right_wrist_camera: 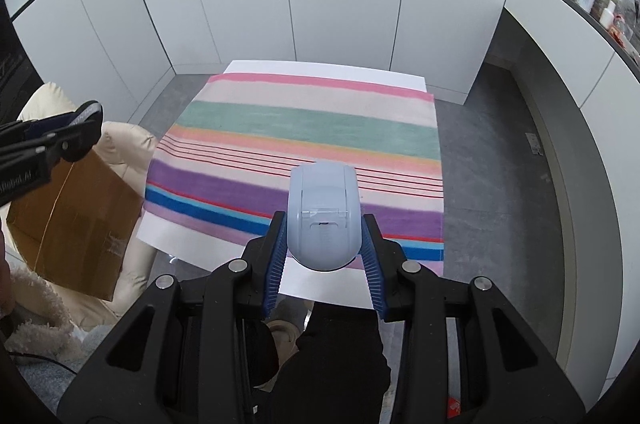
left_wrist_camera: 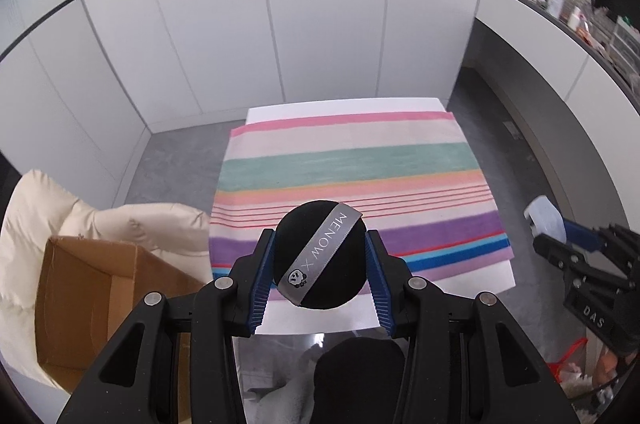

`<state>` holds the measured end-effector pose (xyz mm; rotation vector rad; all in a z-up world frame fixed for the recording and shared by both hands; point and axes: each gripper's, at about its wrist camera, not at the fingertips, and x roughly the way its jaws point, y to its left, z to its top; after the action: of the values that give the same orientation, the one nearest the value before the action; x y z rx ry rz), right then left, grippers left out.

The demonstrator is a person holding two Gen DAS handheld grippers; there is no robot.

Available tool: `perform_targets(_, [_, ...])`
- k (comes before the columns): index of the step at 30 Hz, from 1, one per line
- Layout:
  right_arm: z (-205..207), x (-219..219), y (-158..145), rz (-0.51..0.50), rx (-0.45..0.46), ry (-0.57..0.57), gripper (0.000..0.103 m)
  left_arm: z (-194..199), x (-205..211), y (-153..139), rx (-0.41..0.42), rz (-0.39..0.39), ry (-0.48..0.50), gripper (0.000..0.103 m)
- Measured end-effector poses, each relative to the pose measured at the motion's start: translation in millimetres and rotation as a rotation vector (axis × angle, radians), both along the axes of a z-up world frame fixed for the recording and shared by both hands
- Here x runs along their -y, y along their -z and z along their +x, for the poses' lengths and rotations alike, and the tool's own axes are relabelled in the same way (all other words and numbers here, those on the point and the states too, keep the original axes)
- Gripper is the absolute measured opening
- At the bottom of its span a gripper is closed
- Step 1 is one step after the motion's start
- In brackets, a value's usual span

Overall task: Organize objects
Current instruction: 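Lift the compact and black puff and carry them toward the cardboard box, then open both grippers to drop the compact and puff into the box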

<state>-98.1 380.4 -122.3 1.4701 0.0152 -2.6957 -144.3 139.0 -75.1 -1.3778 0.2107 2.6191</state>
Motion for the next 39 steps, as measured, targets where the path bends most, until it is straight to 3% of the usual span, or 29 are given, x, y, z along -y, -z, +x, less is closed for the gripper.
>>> perform_targets(6, [-5.0,34.5,-2.3,0.009,-0.002,-0.065,0.037,-2.0,32.1,-0.7,-0.008,-0.002,-0.066,0.045])
perform_targets(11, [-9.4,81.2,-5.6,0.021,-0.011,-0.153,0.037,6.7,84.0,0.5,-0.009,-0.004,-0.163,0.045])
perform_targets(20, [-11.5,208.1,-5.0,0.017,-0.030,-0.366,0.037,37.1,208.9,10.7,-0.005,-0.011,-0.393,0.045])
perform_targets(29, [3.8,357.6,7.8,0.001,0.002,-0.639,0.037,94.8,339.3,30.4,0.033,-0.016,-0.643,0.045])
perform_targets(35, [26.0,437.4,15.3,0.007,0.008,-0.786,0.037,116.9,391.9,41.2,0.064,0.023,-0.744,0.045])
perform_targets(39, [30.4,466.4,21.4,0.011,0.019,-0.813,0.037,110.5,400.6,41.4,0.046,0.018,-0.740,0.045])
